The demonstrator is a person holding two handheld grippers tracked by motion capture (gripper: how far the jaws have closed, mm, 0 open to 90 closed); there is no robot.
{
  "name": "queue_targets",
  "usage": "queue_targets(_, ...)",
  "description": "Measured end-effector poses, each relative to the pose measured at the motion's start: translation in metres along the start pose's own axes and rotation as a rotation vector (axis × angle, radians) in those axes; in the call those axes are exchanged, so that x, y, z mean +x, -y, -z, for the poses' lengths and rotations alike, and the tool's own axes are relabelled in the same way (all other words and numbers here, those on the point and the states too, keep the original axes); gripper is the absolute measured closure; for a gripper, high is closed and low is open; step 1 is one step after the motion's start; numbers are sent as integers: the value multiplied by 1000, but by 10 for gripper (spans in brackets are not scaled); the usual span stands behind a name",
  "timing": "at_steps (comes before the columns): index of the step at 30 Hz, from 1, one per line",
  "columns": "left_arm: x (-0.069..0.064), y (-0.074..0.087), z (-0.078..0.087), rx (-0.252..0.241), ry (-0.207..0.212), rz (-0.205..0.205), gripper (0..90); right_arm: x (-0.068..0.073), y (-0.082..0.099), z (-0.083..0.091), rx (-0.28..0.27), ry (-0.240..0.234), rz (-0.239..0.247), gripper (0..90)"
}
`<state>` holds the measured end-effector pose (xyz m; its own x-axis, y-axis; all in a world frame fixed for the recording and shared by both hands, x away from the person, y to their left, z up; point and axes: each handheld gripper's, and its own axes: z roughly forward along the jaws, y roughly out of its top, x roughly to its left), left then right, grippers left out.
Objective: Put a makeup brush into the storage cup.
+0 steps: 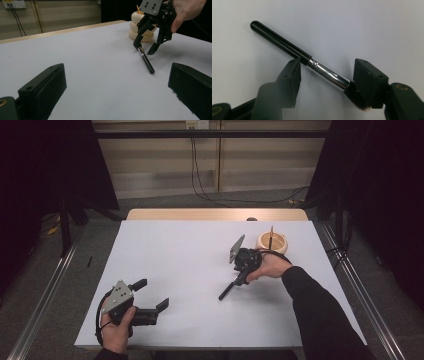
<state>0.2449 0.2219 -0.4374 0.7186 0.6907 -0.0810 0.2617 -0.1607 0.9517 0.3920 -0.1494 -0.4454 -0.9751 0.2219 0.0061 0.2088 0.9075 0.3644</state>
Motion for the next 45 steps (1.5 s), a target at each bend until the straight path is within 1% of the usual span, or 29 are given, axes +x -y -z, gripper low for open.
queue_targets(5, 2, 0, 0, 6, -8, -6, 16, -1, 1, -4, 20, -4, 27, 442)
queue_targets(7, 1, 0, 0, 0, -4, -2, 16, -1, 1, -4, 16, -5, 19, 449)
queue_targets(8, 0, 0, 0, -2, -1, -2, 16, -1, 2, -4, 18, -9, 22, 460)
queue_targets(9, 0, 0, 0, 0, 3, -2, 16, 0, 2, -4, 24, -18, 14, 478)
queue_targets(11, 0, 0, 0, 2, -8, -3, 16, 0, 4, -7, 40, -18, 22, 505)
queue_targets(12, 0, 0, 0, 1, -8, -2, 16, 0, 5, -8, 44, -25, 18, 519)
queue_targets(13, 1, 0, 1, 11, -4, -6, 16, 0, 5, -7, 43, -27, 11, 542)
queue_targets(14, 1, 0, 1, 9, -6, -8, 16, -1, 5, -7, 37, -36, 32, 564)
queue_targets(16, 1, 0, 1, 10, -5, -6, 16, -2, 5, -7, 33, -40, 39, 621)
queue_targets(17, 0, 0, 0, 1, -10, 1, 16, -2, 5, -7, 35, -42, 35, 633)
queue_targets(18, 1, 0, 0, 10, -5, -2, 15, -2, 5, -7, 37, -45, 31, 645)
queue_targets(19, 1, 0, 0, 7, -5, -9, 16, -2, 5, -6, 41, -47, 32, 654)
queue_targets(20, 1, 0, 0, 5, -12, -3, 16, -3, 5, -7, 41, -47, 37, 674)
queue_targets(22, 1, 0, 0, 3, -12, 6, 16, -2, 5, -6, 48, -52, 24, 729)
queue_targets(23, 1, 0, 1, 9, -9, -6, 15, -2, 4, -6, 53, -58, 28, 774)
queue_targets(25, 1, 0, 1, 11, -6, -8, 16, -3, 4, -6, 55, -62, 32, 776)
queue_targets(27, 1, 0, 0, 6, -14, 1, 16, -2, 4, -6, 57, -60, 21, 777)
queue_targets(28, 1, 0, 0, 5, -13, -6, 16, -2, 4, -6, 61, -63, 11, 777)
queue_targets(31, 1, 0, 0, 3, -14, 4, 16, -3, 4, -6, 61, -65, -11, 778)
queue_targets(32, 1, 0, 0, 3, -15, 0, 16, -3, 3, -6, 66, -67, -21, 778)
queue_targets(33, 1, 0, 1, 2, -15, -4, 15, -3, 3, -6, 59, -66, -15, 778)
queue_targets(35, 1, 0, 0, 0, -14, 0, 16, -4, 4, -6, 58, -70, -27, 779)
queue_targets(36, 1, 0, 0, 1, -16, 1, 16, -3, 4, -5, 65, -78, -51, 778)
queue_targets(37, 1, 1, 0, 2, -17, 8, 16, -3, 4, -5, 66, -82, -51, 779)
queue_targets(39, 1, 0, 0, 4, -16, -4, 16, -3, 4, -4, 78, -90, -51, 779)
queue_targets(41, 1, 0, 1, 11, -11, -6, 16, -3, 5, -3, 81, -97, -64, 779)
queue_targets(42, 1, 0, 1, 6, -17, -6, 16, -3, 6, -3, 82, -96, -68, 779)
queue_targets(44, 1, 0, 0, 0, -11, 0, 16, -4, 7, -1, 74, -98, -62, 779)
queue_targets(45, 1, 0, 1, 1, -17, 1, 16, -4, 8, 1, 73, -95, -75, 779)
